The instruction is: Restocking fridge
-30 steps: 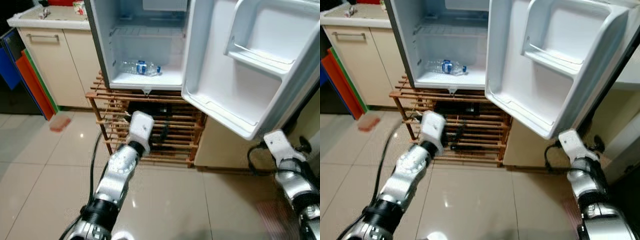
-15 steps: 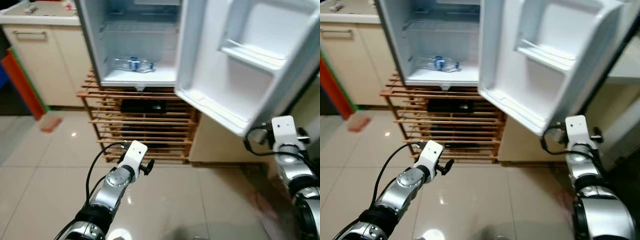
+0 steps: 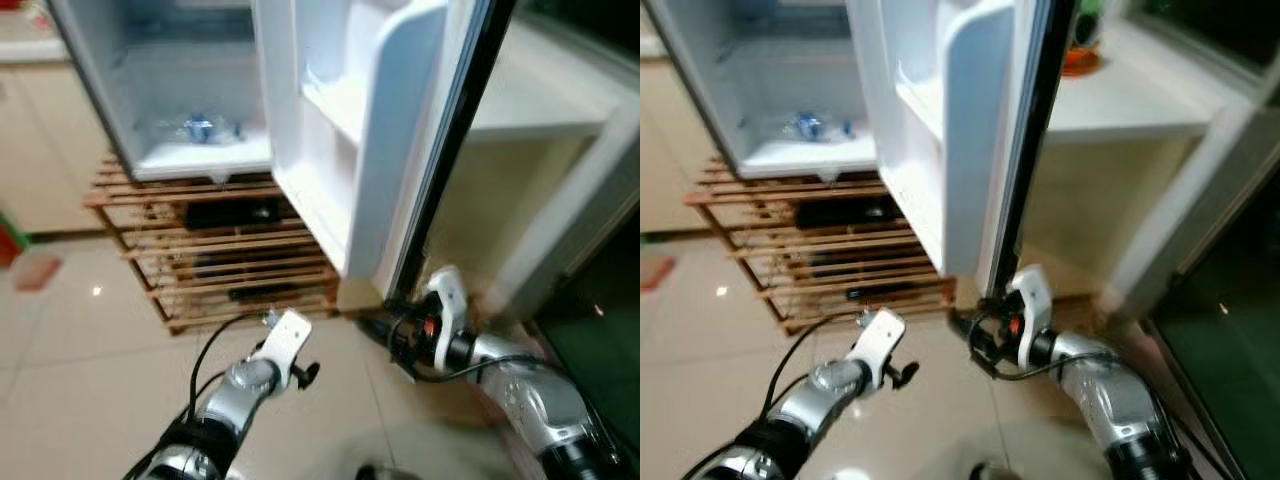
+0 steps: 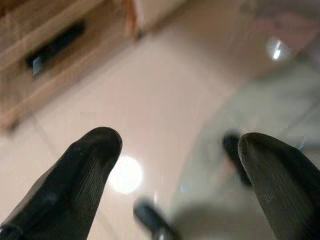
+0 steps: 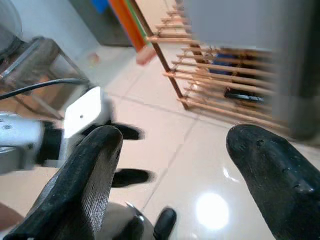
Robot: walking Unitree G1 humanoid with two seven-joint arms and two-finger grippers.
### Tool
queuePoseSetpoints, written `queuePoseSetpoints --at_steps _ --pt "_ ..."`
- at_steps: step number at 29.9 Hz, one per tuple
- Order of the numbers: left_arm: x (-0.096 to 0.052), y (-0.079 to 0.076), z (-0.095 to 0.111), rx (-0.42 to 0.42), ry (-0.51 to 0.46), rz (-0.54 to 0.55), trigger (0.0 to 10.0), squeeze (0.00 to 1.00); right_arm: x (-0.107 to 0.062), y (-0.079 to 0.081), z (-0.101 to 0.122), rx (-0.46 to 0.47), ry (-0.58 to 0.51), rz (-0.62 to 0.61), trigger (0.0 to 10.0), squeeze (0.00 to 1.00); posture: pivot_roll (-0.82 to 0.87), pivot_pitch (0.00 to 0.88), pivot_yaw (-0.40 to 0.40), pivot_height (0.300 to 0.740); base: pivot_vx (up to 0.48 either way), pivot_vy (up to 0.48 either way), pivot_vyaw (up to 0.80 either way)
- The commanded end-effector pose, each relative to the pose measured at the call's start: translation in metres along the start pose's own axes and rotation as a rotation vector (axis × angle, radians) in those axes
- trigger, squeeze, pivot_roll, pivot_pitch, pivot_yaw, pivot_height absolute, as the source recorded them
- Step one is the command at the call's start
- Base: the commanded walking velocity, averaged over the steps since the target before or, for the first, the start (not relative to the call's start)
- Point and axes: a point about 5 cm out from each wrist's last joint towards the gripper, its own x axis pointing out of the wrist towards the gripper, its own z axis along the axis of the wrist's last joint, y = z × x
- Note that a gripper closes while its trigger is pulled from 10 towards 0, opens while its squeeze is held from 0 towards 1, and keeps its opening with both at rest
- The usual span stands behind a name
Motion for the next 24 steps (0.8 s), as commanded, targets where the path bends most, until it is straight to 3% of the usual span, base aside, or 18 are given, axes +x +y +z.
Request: queuePoseSetpoints --at_steps 1,4,8,10,11,12,13,15,20,24 --pt "0.001 -0.001 -0.011 -0.034 0.061 -0.017 10.0 0.00 -0.011 -0.016 0.005 0.007 -0.015 -0.072 10.0 0.00 -0.05 0.000 -0.031 0.740 0.000 0.000 0.00" --pt "0.001 -0.004 -0.023 -0.091 0.107 -0.031 10.0 0.00 -0.015 -0.024 0.020 0.017 -0.063 -0.171 10.0 0.00 -0.05 0.000 -0.030 0.740 0.000 0.000 0.00" --pt "0.001 -0.005 -0.026 -0.102 0.117 -0.035 10.0 0.00 -0.018 -0.030 0.034 0.005 -0.097 -0.296 10.0 0.00 -0.05 0.000 -0.028 0.740 0.000 0.000 0.00" --pt "0.002 -0.008 -0.018 -0.130 0.060 -0.048 10.0 0.00 -0.019 -0.044 0.042 -0.087 -0.108 -0.486 10.0 0.00 -0.05 0.000 -0.028 0.740 0.000 0.000 0.00" --pt "0.002 -0.008 -0.018 -0.130 0.060 -0.048 10.0 0.00 -0.019 -0.044 0.042 -0.087 -0.108 -0.486 10.0 0.00 -0.05 0.000 -0.028 0.740 0.000 0.000 0.00" --pt "0.004 -0.013 -0.003 -0.131 -0.025 -0.086 10.0 0.00 -0.019 -0.051 0.057 -0.128 -0.174 -0.637 10.0 0.00 -0.05 0.000 -0.024 0.740 0.000 0.000 0.00" --pt "0.005 -0.016 0.009 -0.121 -0.103 -0.099 10.0 0.00 -0.016 -0.051 0.067 -0.114 -0.232 -0.672 10.0 0.00 -0.05 0.000 -0.023 0.740 0.000 0.000 0.00" --pt "0.005 -0.018 0.016 -0.118 -0.138 -0.105 10.0 0.00 -0.012 -0.046 0.074 -0.122 -0.268 -0.647 10.0 0.00 -0.05 0.000 -0.020 0.740 0.000 0.000 0.00" --pt "0.004 -0.028 0.043 -0.010 -0.260 -0.127 10.0 0.00 0.013 -0.024 0.097 -0.189 -0.346 -0.563 10.0 0.00 -0.05 0.000 -0.016 0.740 0.000 0.000 0.00" --pt "0.005 -0.027 0.045 -0.008 -0.260 -0.120 10.0 0.00 0.027 -0.018 0.106 -0.185 -0.364 -0.539 10.0 0.00 -0.04 0.000 -0.018 0.740 0.000 0.000 0.00"
